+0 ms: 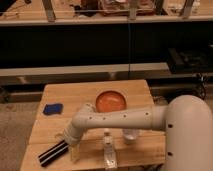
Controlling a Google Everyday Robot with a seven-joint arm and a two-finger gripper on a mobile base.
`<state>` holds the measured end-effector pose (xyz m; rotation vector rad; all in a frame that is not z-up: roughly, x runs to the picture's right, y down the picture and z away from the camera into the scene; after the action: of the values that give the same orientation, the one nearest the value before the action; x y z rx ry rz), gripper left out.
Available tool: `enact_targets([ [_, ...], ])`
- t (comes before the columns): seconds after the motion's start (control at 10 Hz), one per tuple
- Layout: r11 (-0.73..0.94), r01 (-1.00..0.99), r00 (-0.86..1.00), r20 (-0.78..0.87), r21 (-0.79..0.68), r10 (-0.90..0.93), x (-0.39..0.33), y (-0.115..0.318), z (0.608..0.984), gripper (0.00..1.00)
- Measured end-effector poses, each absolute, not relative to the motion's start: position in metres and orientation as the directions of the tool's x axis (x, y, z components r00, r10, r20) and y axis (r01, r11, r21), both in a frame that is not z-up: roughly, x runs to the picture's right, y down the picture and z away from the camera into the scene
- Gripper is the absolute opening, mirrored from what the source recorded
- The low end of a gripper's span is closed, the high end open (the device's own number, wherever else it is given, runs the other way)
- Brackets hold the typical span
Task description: Place the eraser on the white sponge
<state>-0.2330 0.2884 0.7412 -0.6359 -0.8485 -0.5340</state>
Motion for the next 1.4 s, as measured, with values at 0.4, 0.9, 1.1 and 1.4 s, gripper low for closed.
enact_targets([
  [0.4, 0.672, 0.681, 0.524, 0.834, -0.289, -0.173, -0.247, 0.287, 0.741, 0.8],
  [0.9, 0.653, 0.681, 0.535, 0.834, -0.331, -0.136, -0.249, 0.298, 0.756, 0.8],
  [1.1, 0.648, 0.675, 0.543, 0.832, -0.353, -0.113, -0.248, 0.303, 0.765, 0.8],
  [1.4, 0.65, 0.677, 0.543, 0.83, -0.347, -0.122, -0.246, 0.303, 0.762, 0.62],
])
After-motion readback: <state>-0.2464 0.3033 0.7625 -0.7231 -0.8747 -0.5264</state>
